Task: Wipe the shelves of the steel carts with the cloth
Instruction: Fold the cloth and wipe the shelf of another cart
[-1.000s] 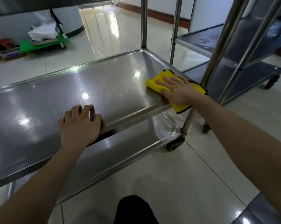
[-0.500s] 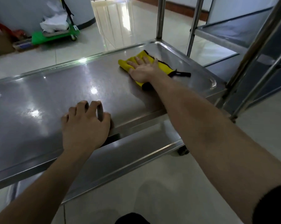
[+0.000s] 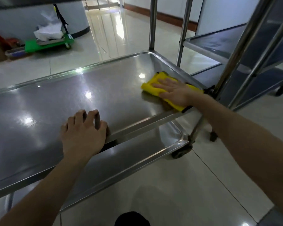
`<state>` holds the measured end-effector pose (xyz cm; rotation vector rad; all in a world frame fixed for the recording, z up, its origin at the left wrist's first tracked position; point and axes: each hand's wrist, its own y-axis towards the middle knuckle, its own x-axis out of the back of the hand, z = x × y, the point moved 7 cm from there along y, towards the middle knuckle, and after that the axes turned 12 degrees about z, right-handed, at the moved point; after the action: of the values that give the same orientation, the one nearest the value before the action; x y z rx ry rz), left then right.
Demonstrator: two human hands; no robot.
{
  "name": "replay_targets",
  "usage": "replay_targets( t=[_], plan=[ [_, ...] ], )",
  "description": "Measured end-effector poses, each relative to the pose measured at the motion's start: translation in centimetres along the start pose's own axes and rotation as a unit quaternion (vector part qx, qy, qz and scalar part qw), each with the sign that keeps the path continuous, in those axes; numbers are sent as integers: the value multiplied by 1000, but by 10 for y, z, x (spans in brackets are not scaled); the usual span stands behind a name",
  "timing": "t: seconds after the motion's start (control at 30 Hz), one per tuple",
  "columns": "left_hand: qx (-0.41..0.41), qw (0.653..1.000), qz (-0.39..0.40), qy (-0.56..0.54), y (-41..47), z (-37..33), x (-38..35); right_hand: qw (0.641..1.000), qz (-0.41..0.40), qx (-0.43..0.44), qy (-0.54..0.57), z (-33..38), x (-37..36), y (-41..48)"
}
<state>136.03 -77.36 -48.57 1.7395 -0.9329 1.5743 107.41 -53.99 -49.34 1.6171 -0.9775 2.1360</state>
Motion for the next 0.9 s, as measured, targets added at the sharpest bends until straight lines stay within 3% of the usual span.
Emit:
replay_targets(
  t=[0.1, 0.23, 0.43, 0.67, 0.77, 0.9],
  plan=[
    [1, 1000, -9, -2, 1, -2, -3, 992, -26, -122, 14, -54, 18, 34],
    [-9, 1000, -29, -8, 8, -4, -4, 983, -50, -164, 61, -32, 39, 99],
    [-4, 999, -32, -6, 13, -1, -5, 996, -14, -82, 34, 84, 43, 137],
    [11, 1000, -19, -15, 13, -3, -2, 995, -3, 99, 15, 141, -9, 27],
    [17, 999, -9, -26, 13, -2, -2, 993, -1, 114, 17, 133, -25, -28],
    [11, 998, -35, -45, 16, -3, -3, 995, -75, 67, -25, 142, -34, -57]
  ],
)
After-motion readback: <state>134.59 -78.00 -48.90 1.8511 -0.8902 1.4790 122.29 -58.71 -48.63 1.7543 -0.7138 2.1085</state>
